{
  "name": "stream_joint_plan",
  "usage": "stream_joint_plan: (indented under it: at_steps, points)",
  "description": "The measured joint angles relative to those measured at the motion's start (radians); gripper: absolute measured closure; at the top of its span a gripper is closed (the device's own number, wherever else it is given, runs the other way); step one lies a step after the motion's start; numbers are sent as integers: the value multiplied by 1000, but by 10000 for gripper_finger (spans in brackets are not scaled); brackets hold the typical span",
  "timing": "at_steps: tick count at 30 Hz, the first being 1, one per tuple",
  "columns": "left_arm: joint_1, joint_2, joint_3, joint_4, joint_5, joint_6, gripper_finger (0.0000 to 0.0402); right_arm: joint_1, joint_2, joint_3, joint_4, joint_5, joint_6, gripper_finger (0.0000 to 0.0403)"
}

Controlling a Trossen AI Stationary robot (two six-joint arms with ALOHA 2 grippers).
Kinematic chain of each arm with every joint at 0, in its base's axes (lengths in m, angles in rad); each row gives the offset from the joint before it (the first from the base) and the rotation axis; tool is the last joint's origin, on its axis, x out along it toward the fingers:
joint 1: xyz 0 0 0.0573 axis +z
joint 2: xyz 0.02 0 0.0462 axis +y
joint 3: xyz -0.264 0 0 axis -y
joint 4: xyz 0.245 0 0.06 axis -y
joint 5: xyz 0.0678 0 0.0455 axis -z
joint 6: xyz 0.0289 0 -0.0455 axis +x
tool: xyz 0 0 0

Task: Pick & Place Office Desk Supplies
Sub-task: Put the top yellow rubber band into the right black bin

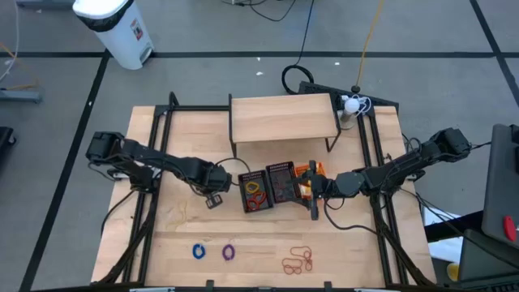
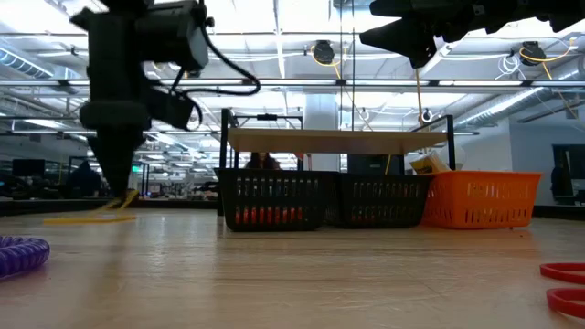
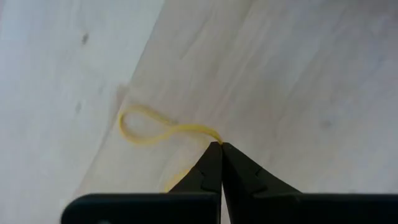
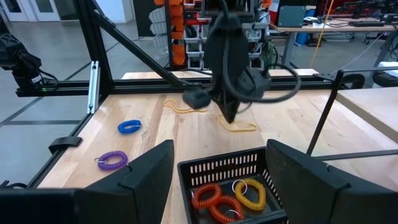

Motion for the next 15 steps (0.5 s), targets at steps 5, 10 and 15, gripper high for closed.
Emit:
stream_joint_plan:
  at_steps: [5,10,15]
  points:
    - [-18,-47,106,-59,8,41,401,0,0,0,0,0,-6,156]
    - [-56,-96,236,-97,2,97,401,0,0,0,0,0,-9,156]
    - [-115,-131,383,-107,-54,162,401,0,0,0,7,0,-9,156]
